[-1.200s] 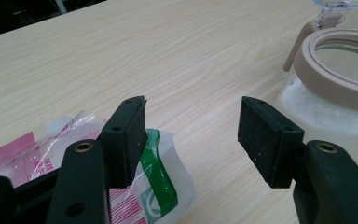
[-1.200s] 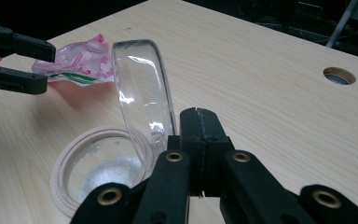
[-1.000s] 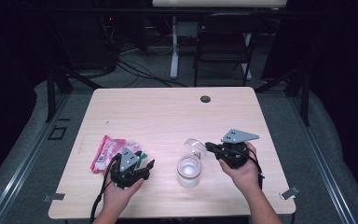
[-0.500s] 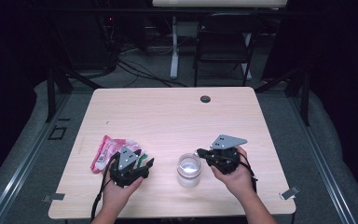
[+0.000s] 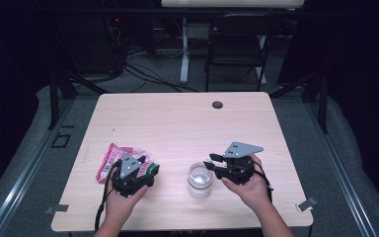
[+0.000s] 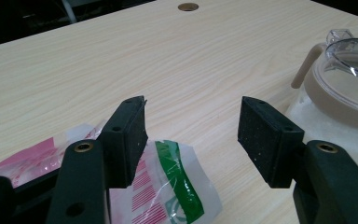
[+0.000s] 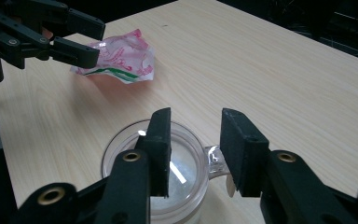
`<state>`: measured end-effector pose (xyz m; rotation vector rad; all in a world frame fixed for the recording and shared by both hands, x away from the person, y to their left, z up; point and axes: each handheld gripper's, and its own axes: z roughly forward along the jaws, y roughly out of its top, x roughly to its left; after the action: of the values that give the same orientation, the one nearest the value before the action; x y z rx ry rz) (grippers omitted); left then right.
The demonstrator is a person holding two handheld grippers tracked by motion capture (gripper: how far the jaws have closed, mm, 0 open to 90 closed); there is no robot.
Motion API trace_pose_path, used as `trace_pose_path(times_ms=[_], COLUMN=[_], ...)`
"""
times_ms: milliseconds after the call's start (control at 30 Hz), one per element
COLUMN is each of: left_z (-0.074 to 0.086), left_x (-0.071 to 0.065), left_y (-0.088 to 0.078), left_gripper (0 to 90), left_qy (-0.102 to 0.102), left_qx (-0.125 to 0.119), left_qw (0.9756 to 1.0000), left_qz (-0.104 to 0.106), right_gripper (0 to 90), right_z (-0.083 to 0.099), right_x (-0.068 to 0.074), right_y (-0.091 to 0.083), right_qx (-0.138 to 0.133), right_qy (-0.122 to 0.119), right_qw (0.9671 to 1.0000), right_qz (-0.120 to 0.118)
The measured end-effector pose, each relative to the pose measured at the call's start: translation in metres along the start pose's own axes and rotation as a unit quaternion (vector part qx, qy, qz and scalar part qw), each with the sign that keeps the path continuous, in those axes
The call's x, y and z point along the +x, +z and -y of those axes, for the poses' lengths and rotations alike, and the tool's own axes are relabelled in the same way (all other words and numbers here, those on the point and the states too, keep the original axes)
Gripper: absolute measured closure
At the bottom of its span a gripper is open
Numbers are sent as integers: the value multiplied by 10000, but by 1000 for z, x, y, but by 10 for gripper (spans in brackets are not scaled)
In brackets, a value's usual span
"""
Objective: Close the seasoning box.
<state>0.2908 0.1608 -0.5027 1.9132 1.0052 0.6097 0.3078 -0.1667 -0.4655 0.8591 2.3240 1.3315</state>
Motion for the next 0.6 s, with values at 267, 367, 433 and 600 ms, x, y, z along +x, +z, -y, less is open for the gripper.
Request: trace_pose_path(times_ms=[267, 367, 433, 600], left_z=[0, 1, 1, 2], left_x=[7, 9, 10, 12], left_y=[-3, -3, -3, -3], left_gripper=[414, 414, 414, 414], left_qy=[-116, -132, -152, -185], left_qx=[-47, -59, -51, -38], left_qw=[9999, 9999, 9998, 9997], left_qz=[-72, -95, -101, -126], right_gripper=[521, 510, 502, 494], right_z=[2, 4, 6, 12], right_x=[-14, -21, -26, -41], right_y=[-6, -10, -12, -18], right_qx=[-71, -42, -41, -46], right_qy=[111, 212, 283, 539], right_qw=[9993, 9987, 9980, 9953], right_qz=[336, 472, 566, 805])
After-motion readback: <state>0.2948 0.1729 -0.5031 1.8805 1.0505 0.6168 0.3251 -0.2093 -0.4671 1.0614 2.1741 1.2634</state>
